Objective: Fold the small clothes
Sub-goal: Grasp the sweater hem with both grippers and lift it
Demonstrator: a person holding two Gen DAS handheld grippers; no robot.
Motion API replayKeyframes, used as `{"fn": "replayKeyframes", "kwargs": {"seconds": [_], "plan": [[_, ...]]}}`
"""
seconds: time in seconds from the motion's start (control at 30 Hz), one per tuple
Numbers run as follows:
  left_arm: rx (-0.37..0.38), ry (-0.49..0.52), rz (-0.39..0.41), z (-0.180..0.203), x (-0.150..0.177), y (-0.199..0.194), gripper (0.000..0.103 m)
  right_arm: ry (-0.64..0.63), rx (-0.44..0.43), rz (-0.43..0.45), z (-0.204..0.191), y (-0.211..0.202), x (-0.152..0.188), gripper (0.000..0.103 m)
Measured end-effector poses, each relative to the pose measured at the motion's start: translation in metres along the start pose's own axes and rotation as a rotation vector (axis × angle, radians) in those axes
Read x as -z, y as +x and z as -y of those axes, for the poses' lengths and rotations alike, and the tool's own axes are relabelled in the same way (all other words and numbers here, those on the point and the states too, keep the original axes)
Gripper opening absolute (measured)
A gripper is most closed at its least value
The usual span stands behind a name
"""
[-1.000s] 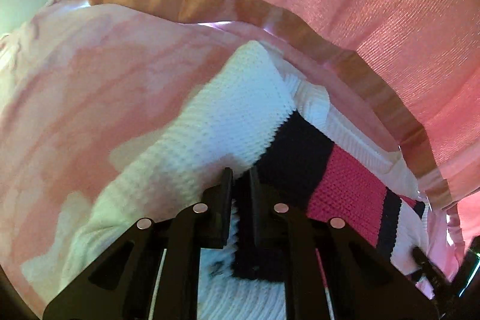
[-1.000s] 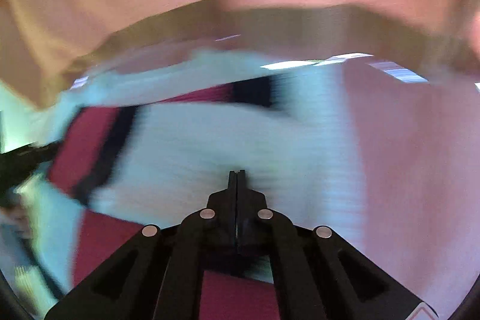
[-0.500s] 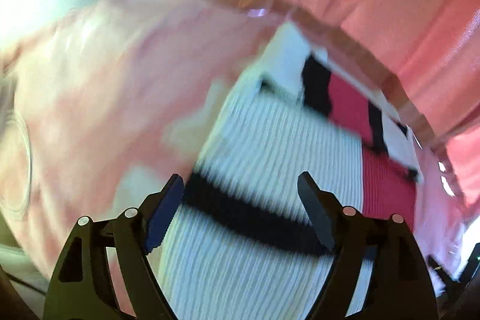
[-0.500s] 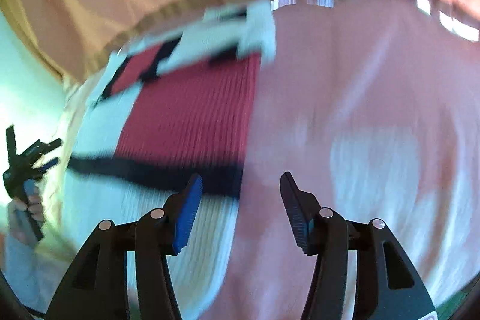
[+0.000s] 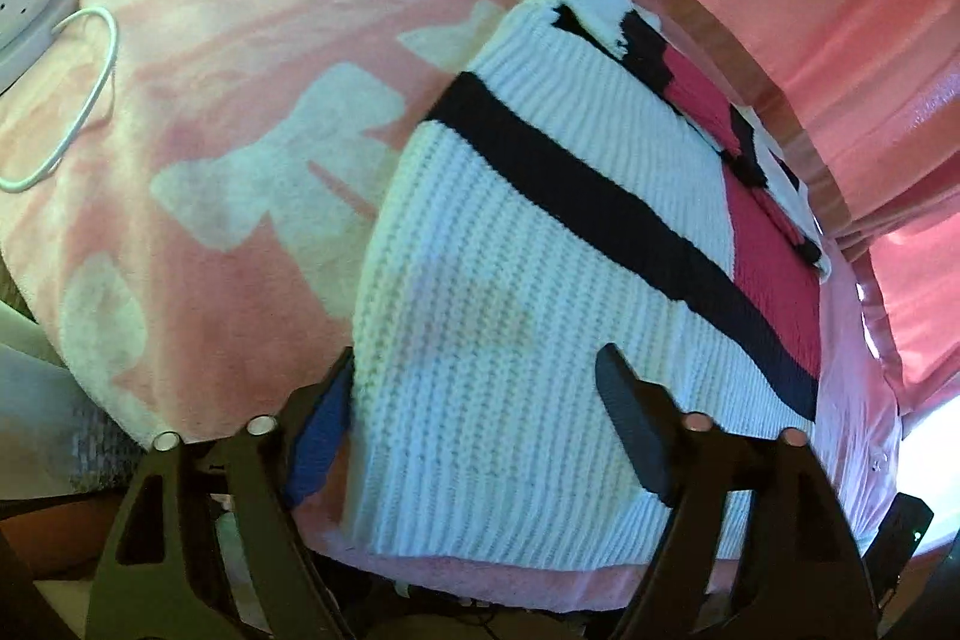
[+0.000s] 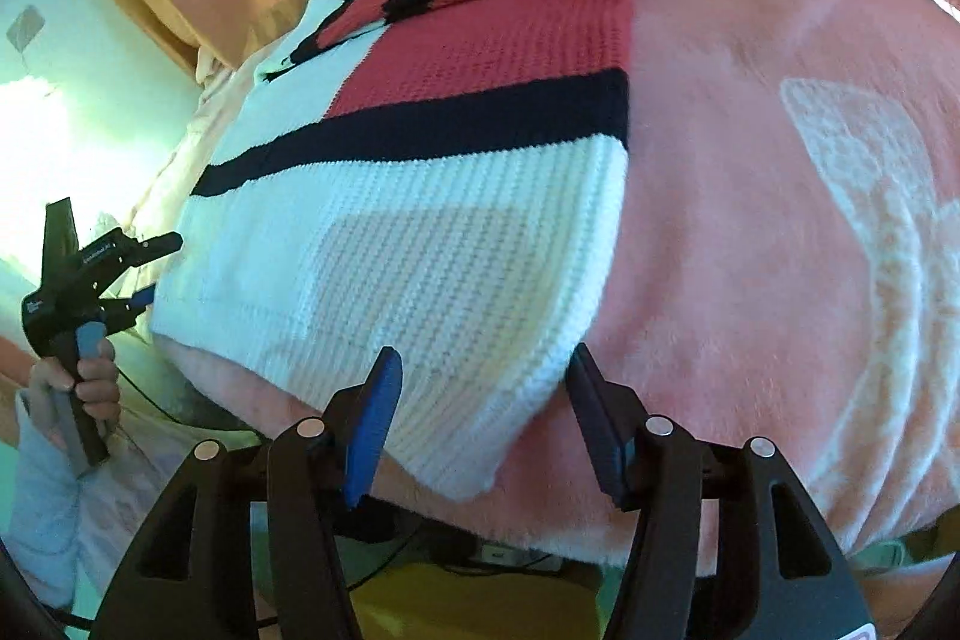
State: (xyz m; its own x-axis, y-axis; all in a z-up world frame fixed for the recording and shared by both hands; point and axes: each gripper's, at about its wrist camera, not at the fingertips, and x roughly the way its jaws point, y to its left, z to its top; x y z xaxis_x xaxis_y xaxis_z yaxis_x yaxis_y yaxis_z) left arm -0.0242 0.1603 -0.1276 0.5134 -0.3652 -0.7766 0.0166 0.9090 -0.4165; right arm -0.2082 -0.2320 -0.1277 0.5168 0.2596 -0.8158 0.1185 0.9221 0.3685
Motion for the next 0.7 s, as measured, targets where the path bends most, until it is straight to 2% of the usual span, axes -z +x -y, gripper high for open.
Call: {"fn": "replayKeyframes", "kwargs": {"seconds": [0.03, 0.07, 0.1, 0.17, 0.3, 0.4, 0.47, 0.6, 0.7], "plan": [[0.012, 0.004, -0.004, 0.0, 0.0, 0.001, 0.052, -0.004, -0.009, 0.022, 0.001, 0.0, -0.002, 0.042], [0.034, 0.0, -0.016, -0.001, 0.001, 0.002, 0.03, 0.002, -0.009, 0.02, 0.002, 0.001, -0.002, 0.019], [0.062, -0.014, -0.035, -0.003, 0.002, 0.004, 0.013, 0.01, -0.011, 0.013, 0.005, 0.003, -0.004, 0.009], [0.104, -0.057, -0.049, -0.008, 0.003, 0.007, 0.012, 0.063, -0.057, 0.02, 0.015, 0.001, -0.006, 0.007], [0.116, 0.005, 0.032, 0.009, 0.008, -0.021, 0.011, 0.055, -0.063, 0.133, 0.019, -0.04, -0.011, 0.006], [0.181, 0.042, 0.051, 0.024, 0.025, -0.054, 0.011, 0.067, -0.044, 0.203, 0.029, -0.079, -0.012, 0.006], [0.211, 0.064, 0.037, 0.03, 0.04, -0.071, 0.011, 0.068, 0.003, 0.23, 0.04, -0.106, -0.006, 0.006], [0.247, 0.092, -0.028, 0.039, 0.088, -0.091, 0.011, 0.089, 0.06, 0.211, 0.056, -0.14, 0.02, 0.006], [0.259, 0.134, -0.064, 0.046, 0.12, -0.107, 0.01, 0.084, 0.099, 0.159, 0.059, -0.157, 0.052, 0.006]]}}
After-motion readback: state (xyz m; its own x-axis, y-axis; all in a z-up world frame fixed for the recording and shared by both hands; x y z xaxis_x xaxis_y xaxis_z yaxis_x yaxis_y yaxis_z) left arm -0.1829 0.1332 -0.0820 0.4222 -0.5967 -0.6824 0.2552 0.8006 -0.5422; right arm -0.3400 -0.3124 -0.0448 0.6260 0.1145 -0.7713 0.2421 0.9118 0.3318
